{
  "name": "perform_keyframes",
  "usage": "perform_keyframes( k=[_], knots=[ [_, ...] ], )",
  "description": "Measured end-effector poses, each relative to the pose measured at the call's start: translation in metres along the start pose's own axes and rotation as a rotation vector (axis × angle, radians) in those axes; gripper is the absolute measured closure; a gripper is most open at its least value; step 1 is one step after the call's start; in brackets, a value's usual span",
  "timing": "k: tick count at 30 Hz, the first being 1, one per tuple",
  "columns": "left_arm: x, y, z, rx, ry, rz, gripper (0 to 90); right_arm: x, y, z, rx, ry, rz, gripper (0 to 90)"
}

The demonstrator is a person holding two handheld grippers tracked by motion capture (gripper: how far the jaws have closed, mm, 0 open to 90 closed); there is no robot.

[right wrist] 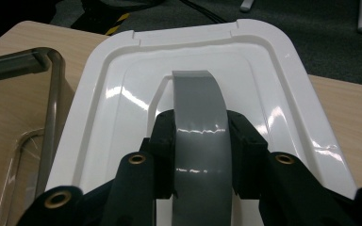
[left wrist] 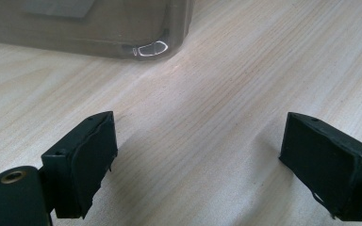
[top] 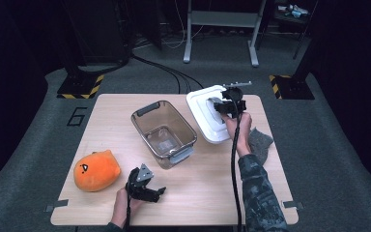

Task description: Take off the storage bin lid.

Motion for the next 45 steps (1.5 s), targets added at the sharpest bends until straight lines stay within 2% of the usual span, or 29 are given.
perform_keyframes(
  k=[7,12,19,31,35,39,45],
  knots=[
    [0.0,0.0,0.0,0.004,0.0,0.009,11.1,0.006,0.016,-0.012,-0.031,0.034,-0.009,66.6],
    [0.0,0.0,0.0,0.004,-0.001,0.009,11.1,0.006,0.025,-0.018,-0.034,0.046,-0.016,66.6],
    [0.0,0.001,0.0,0.011,-0.009,0.011,11.1,0.002,0.038,-0.026,-0.039,0.057,-0.018,66.6],
    [0.0,0.0,0.0,0.001,0.0,0.001,11.1,-0.005,0.063,-0.043,-0.066,0.077,-0.008,66.5],
    [0.0,0.0,0.0,0.0,0.0,0.0,11.1,-0.006,0.07,-0.048,-0.072,0.1,-0.015,66.5],
    [0.0,0.0,0.0,0.0,0.0,0.0,11.1,-0.005,0.078,-0.053,-0.072,0.093,-0.032,66.5],
    [0.0,0.0,0.0,0.0,0.0,0.0,11.1,-0.008,0.087,-0.058,-0.082,0.104,-0.032,66.5]
  ],
)
Point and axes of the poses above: each handheld gripper's, and its own axes: y roughly forward along the jaws, z roughly out of its top, x roughly to its right, the point moved 6 cm from there along y, roughly forward along the jaws, and after that the axes turned 5 degrees about -y, right-handed, at the moved point
